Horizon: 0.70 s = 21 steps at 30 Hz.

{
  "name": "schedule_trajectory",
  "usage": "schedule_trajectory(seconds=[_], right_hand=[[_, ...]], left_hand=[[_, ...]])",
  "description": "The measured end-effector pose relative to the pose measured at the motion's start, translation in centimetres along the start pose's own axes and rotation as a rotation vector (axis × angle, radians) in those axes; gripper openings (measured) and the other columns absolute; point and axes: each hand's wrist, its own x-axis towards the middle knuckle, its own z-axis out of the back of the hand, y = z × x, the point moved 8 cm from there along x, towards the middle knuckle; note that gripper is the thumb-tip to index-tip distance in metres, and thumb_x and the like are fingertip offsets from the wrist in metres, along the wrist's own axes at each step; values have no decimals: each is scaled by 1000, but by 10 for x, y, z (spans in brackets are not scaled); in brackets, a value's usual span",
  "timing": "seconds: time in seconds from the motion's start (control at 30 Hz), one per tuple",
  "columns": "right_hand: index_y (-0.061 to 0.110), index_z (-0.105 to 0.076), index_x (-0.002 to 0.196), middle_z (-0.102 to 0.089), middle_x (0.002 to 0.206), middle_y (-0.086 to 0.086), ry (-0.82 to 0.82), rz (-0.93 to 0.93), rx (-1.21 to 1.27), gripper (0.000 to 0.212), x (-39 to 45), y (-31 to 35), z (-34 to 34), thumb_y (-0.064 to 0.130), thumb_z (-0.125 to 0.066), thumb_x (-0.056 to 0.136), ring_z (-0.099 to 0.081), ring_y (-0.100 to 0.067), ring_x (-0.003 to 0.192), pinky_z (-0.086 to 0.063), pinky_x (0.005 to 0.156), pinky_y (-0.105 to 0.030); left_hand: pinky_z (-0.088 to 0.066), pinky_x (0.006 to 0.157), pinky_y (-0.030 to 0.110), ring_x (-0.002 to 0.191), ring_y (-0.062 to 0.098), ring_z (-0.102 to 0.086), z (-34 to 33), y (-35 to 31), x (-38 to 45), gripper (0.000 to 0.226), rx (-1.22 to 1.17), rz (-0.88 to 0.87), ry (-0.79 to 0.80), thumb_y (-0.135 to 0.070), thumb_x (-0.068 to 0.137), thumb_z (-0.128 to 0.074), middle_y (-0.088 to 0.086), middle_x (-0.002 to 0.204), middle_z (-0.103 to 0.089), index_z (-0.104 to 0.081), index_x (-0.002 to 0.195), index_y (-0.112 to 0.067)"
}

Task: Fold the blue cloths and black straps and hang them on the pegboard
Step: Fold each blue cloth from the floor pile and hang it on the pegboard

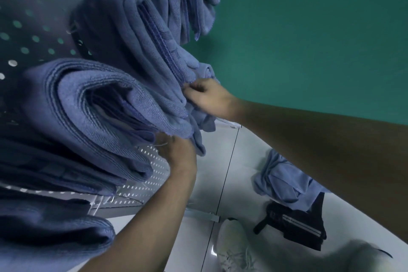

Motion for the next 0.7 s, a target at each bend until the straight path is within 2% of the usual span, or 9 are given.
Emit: schedule_trajectory(seconds=[0.07, 0.17, 0.3, 0.37, 0.4, 0.47, 0.57, 0.63, 0.7], right_hand=[[40, -63, 106, -68, 107, 23, 72, -39, 29, 19, -9, -3, -10, 49, -59, 90, -61, 3, 103, -44, 95, -18], [38, -53, 125, -61, 127, 15, 114, -51, 33, 65, -17, -8, -20, 60, -73, 68, -57, -5, 117, -43, 101, -22], [17, -58, 124, -69, 111, 1, 36, 10, -48, 45, -14, -14, -19, 21, -78, 84, -64, -12, 101, -51, 89, -29], [20, -62, 99, -67, 83, 7, 44, 26, -36, 22, -16, -21, -18, 9, -75, 85, -62, -3, 75, -49, 68, -19], [21, -60, 95, -65, 78, 9, 51, 15, -42, 20, -17, -26, -18, 9, -74, 85, -61, -4, 72, -47, 64, -18], [19, -59, 104, -67, 90, 2, 47, -67, -124, 23, -22, -38, -16, 21, -73, 86, -62, -15, 82, -49, 72, -25], [20, -58, 104, -65, 98, -1, 80, -154, -217, 25, -34, -54, -10, 29, -74, 86, -58, -19, 87, -43, 73, -28], [21, -59, 120, -64, 111, 2, 113, -216, -258, 40, -49, -63, 0, 32, -75, 85, -59, -17, 97, -41, 77, -25], [23, -51, 136, -59, 116, 5, 147, -314, -285, 55, -71, -74, 15, 33, -75, 87, -55, -15, 100, -37, 80, -22]], left_hand=[[-37, 79, 19, 89, 5, -50, 9, 12, 5, 29, 57, 38, -79, -18, 108, -38, -13, 83, -43, -37, 84, -34], [-40, 64, 6, 65, -1, -54, 8, 0, 10, 34, -11, -94, -84, -1, 104, -44, -8, 77, -47, -42, 79, -25], [-45, 65, 4, 73, 5, -57, -2, -2, 11, 28, 261, -145, 38, -9, 103, -49, -10, 80, -54, -49, 86, -31], [-56, 87, 32, 87, 25, -65, -1, -2, 11, 23, 303, -241, 56, -13, 96, -56, -5, 83, -66, -60, 92, -35], [-55, 91, 43, 88, 23, -66, -2, -1, 8, 31, 324, -248, 85, -10, 93, -56, -9, 82, -70, -63, 90, -40], [-53, 95, 51, 93, 12, -66, -4, 11, 4, 27, 309, -194, 165, -7, 90, -56, -19, 89, -70, -63, 95, -32], [-51, 95, 58, 109, 32, -60, 4, 42, 6, 43, 485, -58, 165, -41, 72, -60, -1, 115, -54, -45, 111, -37], [-56, 88, 52, 93, 35, -63, 7, 53, -2, 34, 596, 98, 180, -38, 76, -62, 5, 105, -55, -39, 101, -36], [-54, 65, 33, 69, 25, -58, -1, 55, -22, 27, 672, 269, 266, -27, 91, -61, 7, 92, -56, -39, 105, -20]])
